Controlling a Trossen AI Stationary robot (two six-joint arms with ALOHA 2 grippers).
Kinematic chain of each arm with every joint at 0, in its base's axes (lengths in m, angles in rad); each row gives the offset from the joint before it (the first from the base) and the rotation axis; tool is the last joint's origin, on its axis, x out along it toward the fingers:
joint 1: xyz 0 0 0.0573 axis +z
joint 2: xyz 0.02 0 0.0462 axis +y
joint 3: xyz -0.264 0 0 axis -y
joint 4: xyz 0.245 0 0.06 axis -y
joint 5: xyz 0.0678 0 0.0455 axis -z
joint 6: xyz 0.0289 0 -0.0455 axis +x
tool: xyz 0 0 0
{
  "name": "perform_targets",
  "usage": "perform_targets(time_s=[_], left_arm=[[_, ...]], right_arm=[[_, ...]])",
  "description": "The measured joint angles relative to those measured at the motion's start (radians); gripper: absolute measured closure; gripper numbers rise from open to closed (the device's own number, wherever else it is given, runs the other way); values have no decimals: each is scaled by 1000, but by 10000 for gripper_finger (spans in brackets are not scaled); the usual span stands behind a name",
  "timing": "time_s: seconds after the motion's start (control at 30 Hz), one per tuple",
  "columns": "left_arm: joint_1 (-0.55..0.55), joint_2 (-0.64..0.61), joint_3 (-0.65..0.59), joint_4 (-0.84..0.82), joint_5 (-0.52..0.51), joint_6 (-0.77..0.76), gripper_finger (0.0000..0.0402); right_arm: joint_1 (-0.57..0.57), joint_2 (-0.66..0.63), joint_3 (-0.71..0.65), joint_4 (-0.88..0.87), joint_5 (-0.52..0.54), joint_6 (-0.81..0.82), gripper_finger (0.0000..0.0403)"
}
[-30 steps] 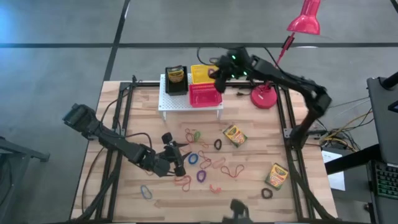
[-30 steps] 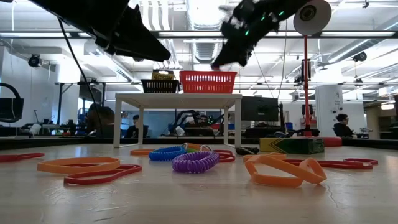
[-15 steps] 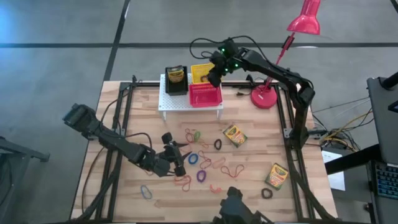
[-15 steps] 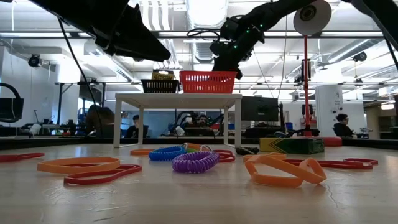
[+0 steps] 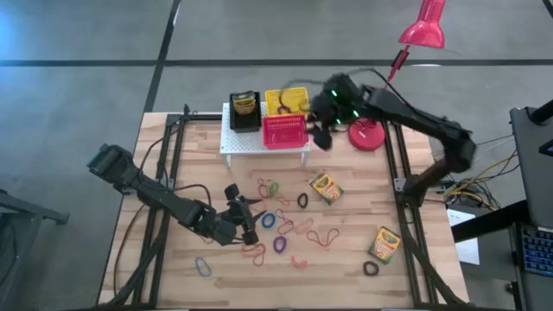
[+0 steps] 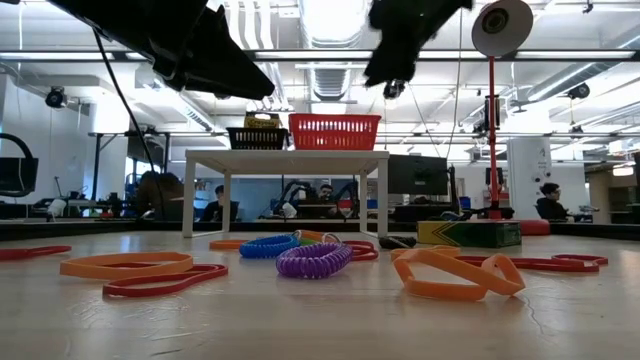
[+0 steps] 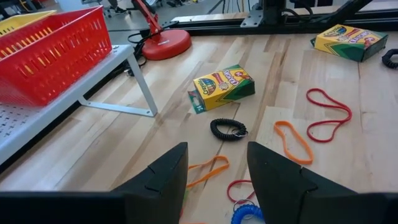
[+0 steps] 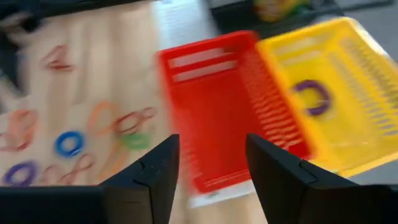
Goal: Pick & Place Office Desk Supplies
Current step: Put the red rubber band into the red bin on the shelf
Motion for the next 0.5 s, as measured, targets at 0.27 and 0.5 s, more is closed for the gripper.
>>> perform_targets(time_s=[0.27, 0.5], left_arm=[[0, 0, 0, 0, 0, 0, 234], [6, 0, 0, 1, 0, 0, 234]], right_arm=[[230, -331, -432, 222, 81, 164, 246], [522, -517, -714, 449, 256, 319, 254]])
